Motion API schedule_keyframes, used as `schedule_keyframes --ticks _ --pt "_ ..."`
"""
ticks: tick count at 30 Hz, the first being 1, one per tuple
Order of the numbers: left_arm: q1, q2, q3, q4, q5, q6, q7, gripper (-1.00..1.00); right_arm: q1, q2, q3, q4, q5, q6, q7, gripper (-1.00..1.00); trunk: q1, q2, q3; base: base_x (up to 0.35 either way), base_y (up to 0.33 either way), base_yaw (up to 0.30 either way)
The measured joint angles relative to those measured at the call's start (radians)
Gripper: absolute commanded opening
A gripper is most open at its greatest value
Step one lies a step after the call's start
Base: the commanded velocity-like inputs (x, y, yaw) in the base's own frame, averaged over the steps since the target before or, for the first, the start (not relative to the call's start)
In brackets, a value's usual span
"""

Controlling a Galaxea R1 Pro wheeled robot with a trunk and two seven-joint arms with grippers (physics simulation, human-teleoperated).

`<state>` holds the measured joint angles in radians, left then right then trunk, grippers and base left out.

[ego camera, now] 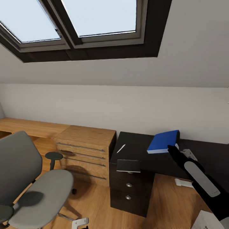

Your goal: In the bedroom, organize the workspace by keeping the computer under the desk, ensuring the monitor is on the desk, placing the keyboard on the desk next to the monitor, placing the mouse on the desk next to the keyboard, moving the folder from the swivel chair onto the desk next to the mouse, stacking the notebook on top of the folder with the pen on top of the notebook, and positioning the swivel chair next to the desk.

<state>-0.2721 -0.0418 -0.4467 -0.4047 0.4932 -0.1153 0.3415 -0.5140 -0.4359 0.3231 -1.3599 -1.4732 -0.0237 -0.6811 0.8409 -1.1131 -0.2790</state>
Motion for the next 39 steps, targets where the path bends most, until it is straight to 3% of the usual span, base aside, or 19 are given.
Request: schedule_keyframes --ticks 8,13,16,22,24,30,39 --pt "0.0 0.001 0.003 0.032 0.003 -0.004 0.001 1.0 0.0 0.0 -0.001 -0.001 0.001 0.0 -0.003 -1.0 0.0 0.0 0.0 0.0 0.0 -0.037" --pt "0.0 0.001 0.006 0.034 0.003 -0.004 0.0 1.0 0.0 0.001 -0.016 0.059 -0.002 0.001 0.021 -1.0 0.0 0.0 0.0 0.0 0.0 -0.264" --pt "0.0 0.001 0.006 0.034 0.003 -0.004 0.0 1.0 0.0 0.003 -0.045 0.133 -0.003 0.001 0.078 -1.0 0.0 0.0 0.0 0.0 0.0 -0.293" --pt "0.0 0.001 0.006 0.034 0.003 -0.004 0.0 1.0 0.0 0.004 -0.062 0.24 -0.007 0.001 0.241 -1.0 0.0 0.0 0.0 0.0 0.0 -0.296" --pt "0.0 0.001 0.006 0.034 0.003 -0.004 0.0 1.0 0.0 0.004 -0.067 0.255 -0.007 0.001 0.267 -1.0 0.0 0.0 0.0 0.0 0.0 -0.297" --pt "0.0 0.001 0.006 0.035 0.003 -0.004 0.0 1.0 0.0 0.004 -0.092 0.269 -0.009 0.002 0.279 -1.0 0.0 0.0 0.0 0.0 0.0 -0.297" --pt "0.0 0.001 0.006 0.035 0.003 -0.004 0.0 1.0 0.0 0.003 -0.096 0.27 -0.009 0.003 0.278 -1.0 0.0 0.0 0.0 0.0 0.0 -0.297"
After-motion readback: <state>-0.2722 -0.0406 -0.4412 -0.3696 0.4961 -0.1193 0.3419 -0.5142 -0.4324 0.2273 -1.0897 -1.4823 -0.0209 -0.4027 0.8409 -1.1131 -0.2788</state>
